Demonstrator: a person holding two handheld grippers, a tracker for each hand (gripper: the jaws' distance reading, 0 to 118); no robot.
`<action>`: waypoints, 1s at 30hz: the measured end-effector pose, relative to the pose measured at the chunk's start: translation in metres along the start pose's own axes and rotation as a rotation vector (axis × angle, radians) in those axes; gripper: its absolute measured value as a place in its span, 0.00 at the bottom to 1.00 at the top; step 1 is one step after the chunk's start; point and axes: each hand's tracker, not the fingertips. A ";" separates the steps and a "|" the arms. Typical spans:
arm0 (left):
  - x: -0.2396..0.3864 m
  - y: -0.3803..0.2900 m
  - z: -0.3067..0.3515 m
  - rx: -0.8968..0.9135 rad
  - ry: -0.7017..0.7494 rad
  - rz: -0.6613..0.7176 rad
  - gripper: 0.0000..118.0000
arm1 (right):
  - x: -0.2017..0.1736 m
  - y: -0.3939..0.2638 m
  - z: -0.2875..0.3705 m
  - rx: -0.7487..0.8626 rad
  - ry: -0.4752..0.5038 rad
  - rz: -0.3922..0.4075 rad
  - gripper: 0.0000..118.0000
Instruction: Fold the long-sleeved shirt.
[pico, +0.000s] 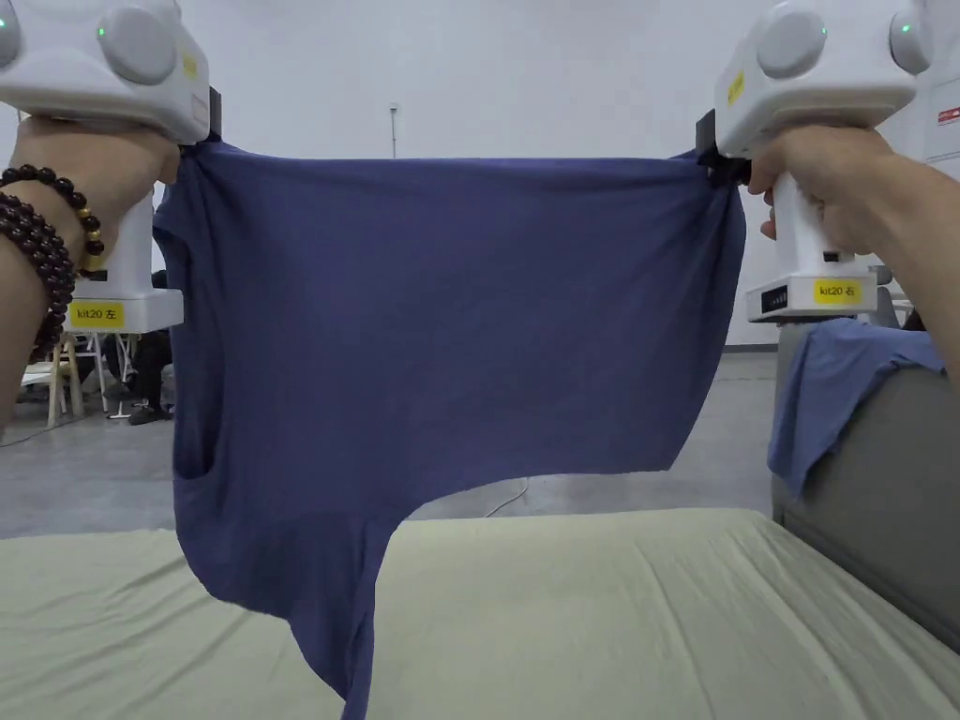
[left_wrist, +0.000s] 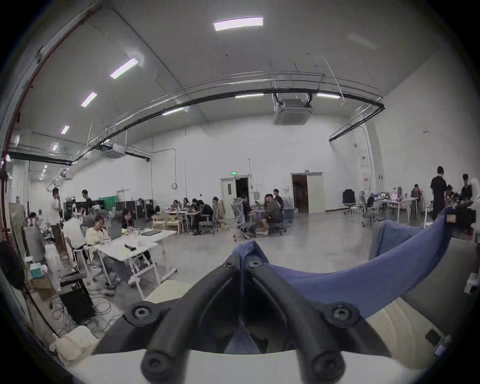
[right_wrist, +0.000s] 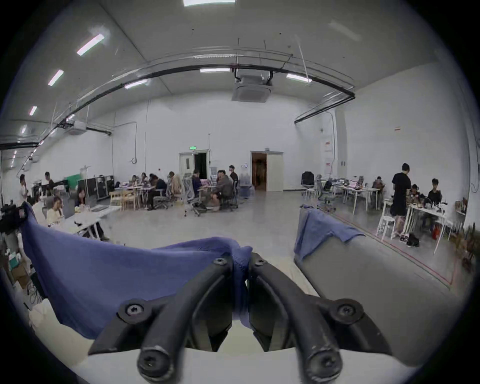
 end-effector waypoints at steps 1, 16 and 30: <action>-0.001 -0.008 -0.001 -0.010 -0.002 -0.004 0.00 | -0.001 -0.010 -0.004 -0.013 0.003 -0.001 0.05; 0.002 -0.273 -0.015 -0.360 -0.020 0.056 0.00 | -0.025 -0.286 -0.085 -0.403 0.074 -0.032 0.05; -0.031 -0.349 0.171 -0.440 -0.092 0.047 0.00 | 0.003 -0.379 0.070 -0.424 0.231 0.163 0.05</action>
